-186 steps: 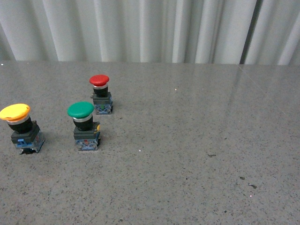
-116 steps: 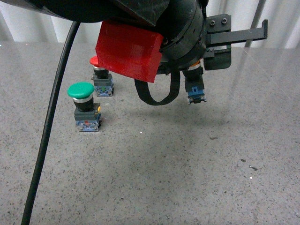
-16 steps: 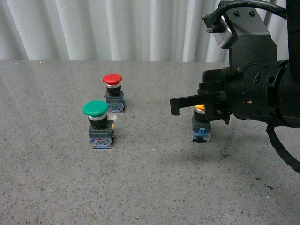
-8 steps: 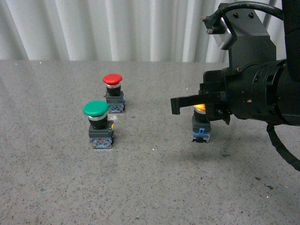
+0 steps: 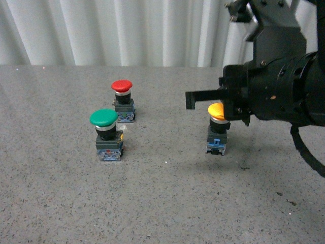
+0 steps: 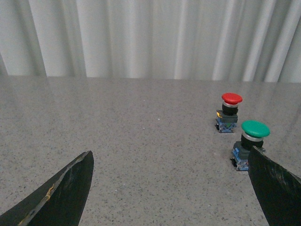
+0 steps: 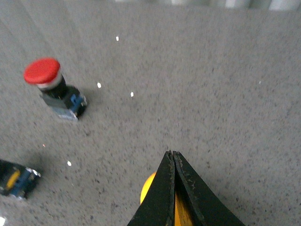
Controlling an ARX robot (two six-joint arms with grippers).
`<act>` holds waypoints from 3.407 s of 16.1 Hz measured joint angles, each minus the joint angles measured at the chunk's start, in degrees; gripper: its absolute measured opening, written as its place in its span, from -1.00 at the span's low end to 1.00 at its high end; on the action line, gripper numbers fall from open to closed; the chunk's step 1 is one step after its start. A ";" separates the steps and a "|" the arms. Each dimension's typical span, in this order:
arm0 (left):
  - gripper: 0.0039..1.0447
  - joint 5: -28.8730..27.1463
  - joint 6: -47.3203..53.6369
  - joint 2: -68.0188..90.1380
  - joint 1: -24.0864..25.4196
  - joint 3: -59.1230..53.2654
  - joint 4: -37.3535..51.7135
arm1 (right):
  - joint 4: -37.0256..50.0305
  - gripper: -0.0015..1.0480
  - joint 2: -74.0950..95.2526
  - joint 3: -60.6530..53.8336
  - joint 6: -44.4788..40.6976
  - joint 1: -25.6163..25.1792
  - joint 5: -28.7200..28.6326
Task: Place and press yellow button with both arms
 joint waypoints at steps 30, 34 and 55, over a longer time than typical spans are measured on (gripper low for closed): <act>0.88 0.00 0.00 0.00 0.00 0.00 0.02 | -13.31 -0.96 -81.68 -45.70 -8.13 -25.51 -4.31; 0.88 0.02 0.00 0.00 0.00 0.00 0.02 | -14.91 -0.96 -85.77 -47.10 -8.15 -25.51 -4.31; 0.88 0.00 0.00 0.00 0.00 0.00 0.02 | -25.55 0.87 -95.73 -47.06 -8.15 -25.51 -4.31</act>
